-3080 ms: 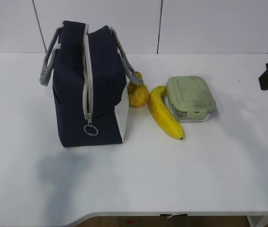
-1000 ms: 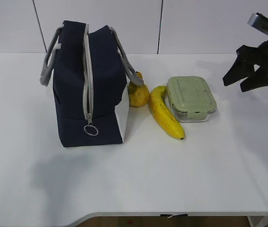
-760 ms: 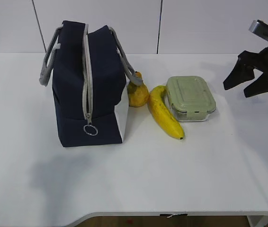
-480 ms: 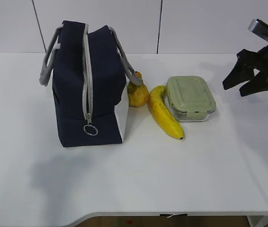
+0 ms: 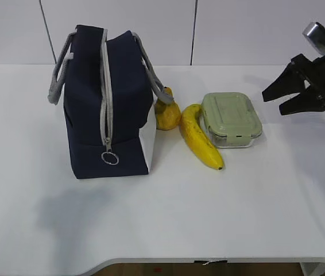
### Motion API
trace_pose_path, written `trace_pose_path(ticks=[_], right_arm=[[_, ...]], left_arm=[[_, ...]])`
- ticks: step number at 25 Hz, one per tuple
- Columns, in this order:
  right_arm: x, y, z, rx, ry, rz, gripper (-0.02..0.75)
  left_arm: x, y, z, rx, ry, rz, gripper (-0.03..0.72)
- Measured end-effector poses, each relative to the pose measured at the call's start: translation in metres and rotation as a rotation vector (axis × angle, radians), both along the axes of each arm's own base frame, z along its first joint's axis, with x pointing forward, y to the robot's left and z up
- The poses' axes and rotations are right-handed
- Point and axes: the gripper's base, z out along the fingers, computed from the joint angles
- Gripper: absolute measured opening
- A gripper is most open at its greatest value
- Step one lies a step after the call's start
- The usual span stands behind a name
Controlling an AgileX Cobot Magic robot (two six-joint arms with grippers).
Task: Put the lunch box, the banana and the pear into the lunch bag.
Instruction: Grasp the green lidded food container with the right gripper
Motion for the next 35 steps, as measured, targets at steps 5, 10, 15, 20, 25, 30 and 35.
trace_pose_path(ticks=[5, 10, 15, 20, 25, 30, 35], right_arm=[[0.009, -0.013, -0.008, 0.045, -0.008, -0.023, 0.573], [0.023, -0.017, -0.018, 0.081, -0.024, -0.034, 0.589], [0.032, -0.019, -0.040, 0.110, 0.008, -0.044, 0.594], [0.036, -0.019, -0.055, 0.135, 0.033, -0.054, 0.596], [0.037, -0.018, -0.060, 0.164, 0.040, -0.067, 0.596], [0.038, -0.018, -0.059, 0.173, 0.036, -0.070, 0.596], [0.038, -0.017, -0.059, 0.176, 0.033, -0.071, 0.596]], left_arm=[[0.000, 0.000, 0.000, 0.000, 0.000, 0.000, 0.489], [-0.001, 0.000, -0.001, 0.002, 0.008, -0.002, 0.489], [-0.001, 0.000, -0.001, 0.003, 0.013, -0.003, 0.489], [-0.001, 0.000, -0.001, 0.004, 0.019, -0.004, 0.488], [-0.001, 0.000, -0.001, 0.005, 0.021, -0.005, 0.488], [-0.001, 0.000, -0.001, 0.005, 0.021, -0.005, 0.488], [-0.001, 0.000, -0.001, 0.005, 0.021, -0.005, 0.488]])
